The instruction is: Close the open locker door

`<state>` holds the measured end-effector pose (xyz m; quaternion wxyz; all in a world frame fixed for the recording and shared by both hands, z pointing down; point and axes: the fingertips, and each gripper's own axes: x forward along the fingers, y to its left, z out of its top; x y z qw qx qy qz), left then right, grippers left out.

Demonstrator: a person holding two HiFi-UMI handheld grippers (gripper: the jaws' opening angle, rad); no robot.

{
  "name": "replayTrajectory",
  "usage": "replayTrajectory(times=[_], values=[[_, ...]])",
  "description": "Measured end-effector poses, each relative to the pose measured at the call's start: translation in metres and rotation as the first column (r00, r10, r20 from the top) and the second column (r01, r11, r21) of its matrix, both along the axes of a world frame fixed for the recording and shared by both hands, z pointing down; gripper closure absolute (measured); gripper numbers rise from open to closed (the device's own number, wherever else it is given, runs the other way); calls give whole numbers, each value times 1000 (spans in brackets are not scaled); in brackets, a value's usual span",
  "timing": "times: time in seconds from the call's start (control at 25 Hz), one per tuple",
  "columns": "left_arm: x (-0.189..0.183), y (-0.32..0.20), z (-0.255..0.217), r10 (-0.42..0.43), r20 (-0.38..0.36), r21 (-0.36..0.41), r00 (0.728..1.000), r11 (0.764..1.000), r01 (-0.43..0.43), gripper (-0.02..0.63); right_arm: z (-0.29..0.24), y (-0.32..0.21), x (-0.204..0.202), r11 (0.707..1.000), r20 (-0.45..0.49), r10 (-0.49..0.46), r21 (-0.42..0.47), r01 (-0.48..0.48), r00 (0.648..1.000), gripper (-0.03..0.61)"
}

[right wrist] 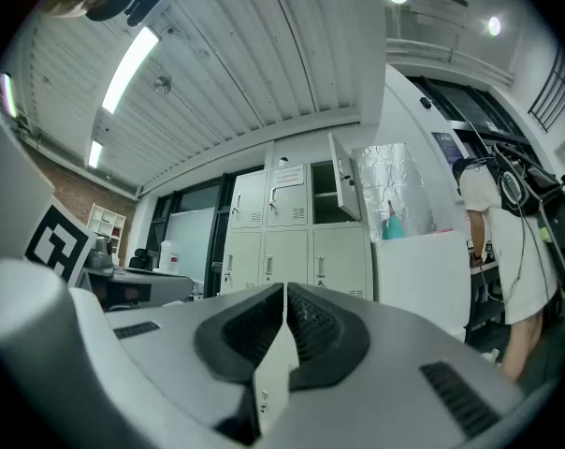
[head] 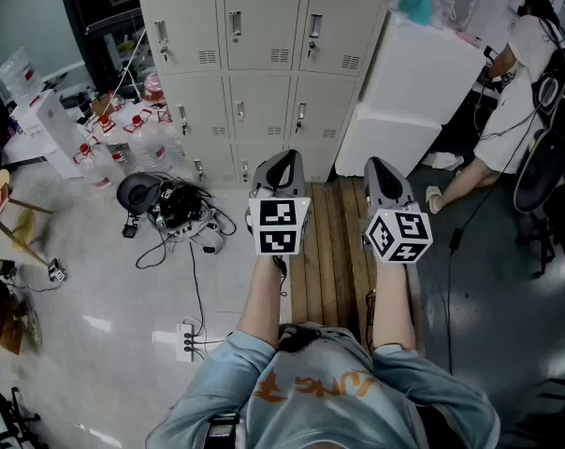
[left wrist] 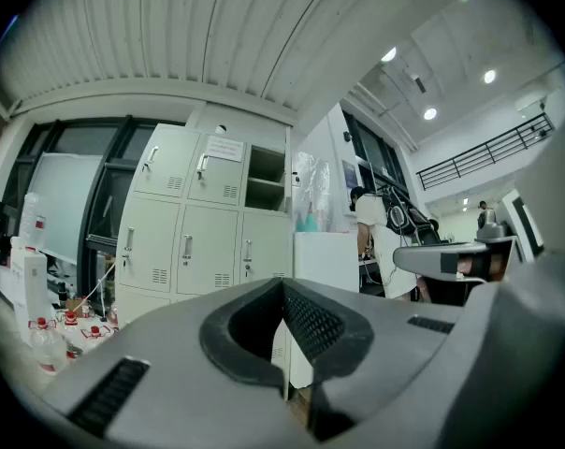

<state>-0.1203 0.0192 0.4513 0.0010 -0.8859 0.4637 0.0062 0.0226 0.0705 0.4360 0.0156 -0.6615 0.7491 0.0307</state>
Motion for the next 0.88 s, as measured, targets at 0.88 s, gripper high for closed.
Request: replayTrajectory(times=[0.88], values=[[21, -16, -7, 124, -15, 62, 992, 990, -123, 592, 5, -9, 12, 995, 6, 93, 29, -94, 996, 546]])
